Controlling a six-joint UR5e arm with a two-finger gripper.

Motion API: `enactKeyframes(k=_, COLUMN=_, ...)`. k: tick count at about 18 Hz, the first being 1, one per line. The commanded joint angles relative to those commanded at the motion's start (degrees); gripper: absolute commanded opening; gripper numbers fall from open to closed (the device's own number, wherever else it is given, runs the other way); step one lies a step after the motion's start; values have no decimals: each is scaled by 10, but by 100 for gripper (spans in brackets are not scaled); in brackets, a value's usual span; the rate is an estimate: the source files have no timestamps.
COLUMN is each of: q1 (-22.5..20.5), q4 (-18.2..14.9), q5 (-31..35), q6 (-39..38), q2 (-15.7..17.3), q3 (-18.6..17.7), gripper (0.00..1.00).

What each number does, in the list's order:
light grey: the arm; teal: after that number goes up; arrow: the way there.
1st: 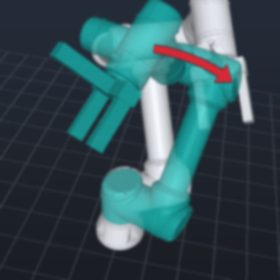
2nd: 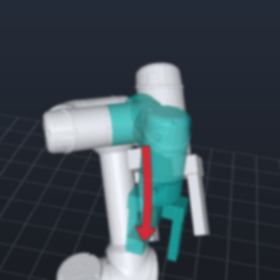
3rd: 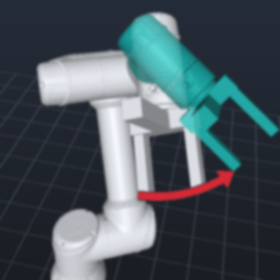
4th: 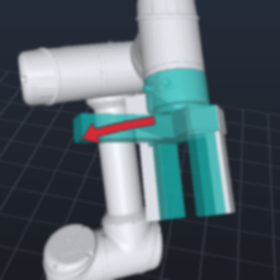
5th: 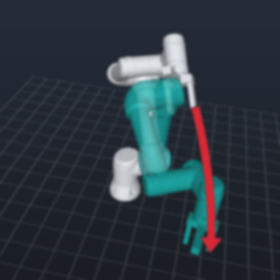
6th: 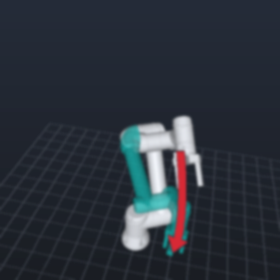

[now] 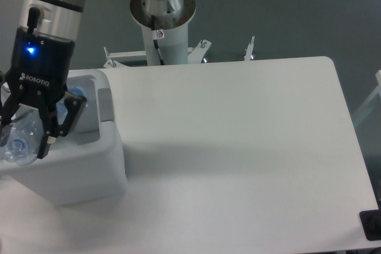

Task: Place the trash in the trash can
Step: 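Lower the bottle into the bin and open the gripper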

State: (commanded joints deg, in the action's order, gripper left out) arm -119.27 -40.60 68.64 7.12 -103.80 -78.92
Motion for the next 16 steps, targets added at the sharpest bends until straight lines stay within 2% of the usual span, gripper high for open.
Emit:
enactKeyframes(k=6, q1=11, q4=0, q5=0, q6=0, q2=-5, q3=-12, gripper=65)
enactKeyframes(k=11, q1=11, q4=0, q5=0, q6=1, q2=0, q3=-25, gripper=76)
enactKeyframes(k=13, q1=12, q4=0, q5=0, q6=0, q2=3, q3=-31, gripper=77)
enactKeyframes(k=14, q1=12, q4=0, q5=0, q6=1, q2=8, q3=-34, gripper=79)
enactKeyframes(k=16, q1=11, q4=0, q5=0, q6=6, q2=16, q3=-42, gripper=91)
